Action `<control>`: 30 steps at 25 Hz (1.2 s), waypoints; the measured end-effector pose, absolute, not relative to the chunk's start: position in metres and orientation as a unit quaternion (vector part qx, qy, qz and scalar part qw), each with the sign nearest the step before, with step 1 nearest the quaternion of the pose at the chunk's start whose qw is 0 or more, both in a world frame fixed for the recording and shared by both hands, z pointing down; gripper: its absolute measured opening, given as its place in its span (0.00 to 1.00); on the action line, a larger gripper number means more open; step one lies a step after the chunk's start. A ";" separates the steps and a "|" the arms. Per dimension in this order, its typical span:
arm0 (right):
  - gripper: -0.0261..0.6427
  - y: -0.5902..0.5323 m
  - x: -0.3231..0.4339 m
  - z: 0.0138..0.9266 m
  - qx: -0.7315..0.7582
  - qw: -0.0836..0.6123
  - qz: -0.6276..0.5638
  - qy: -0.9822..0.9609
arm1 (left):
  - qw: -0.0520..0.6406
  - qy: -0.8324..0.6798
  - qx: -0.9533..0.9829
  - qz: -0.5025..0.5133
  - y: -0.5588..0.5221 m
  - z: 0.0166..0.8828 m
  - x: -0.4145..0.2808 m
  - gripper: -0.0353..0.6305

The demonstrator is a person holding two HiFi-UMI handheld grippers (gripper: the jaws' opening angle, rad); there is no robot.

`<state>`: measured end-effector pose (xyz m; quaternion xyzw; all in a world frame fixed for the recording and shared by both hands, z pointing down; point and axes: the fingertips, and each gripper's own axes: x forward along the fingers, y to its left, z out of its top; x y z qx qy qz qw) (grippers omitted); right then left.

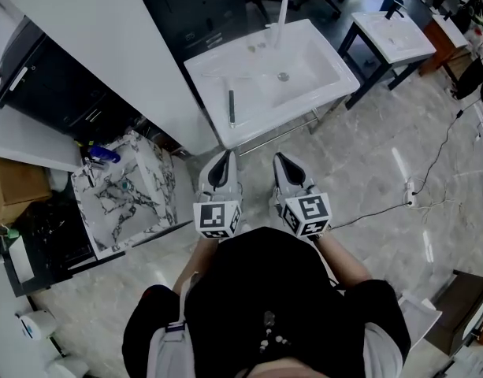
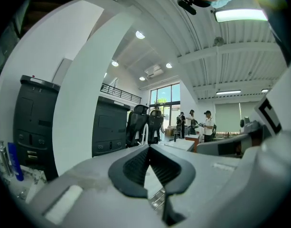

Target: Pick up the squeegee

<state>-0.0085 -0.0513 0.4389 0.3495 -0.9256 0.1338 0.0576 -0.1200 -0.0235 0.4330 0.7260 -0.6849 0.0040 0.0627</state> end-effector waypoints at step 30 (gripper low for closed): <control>0.04 -0.229 -0.008 0.445 0.220 0.059 0.147 -0.962 | 0.088 -0.782 0.613 0.061 -0.171 0.457 -0.118 0.06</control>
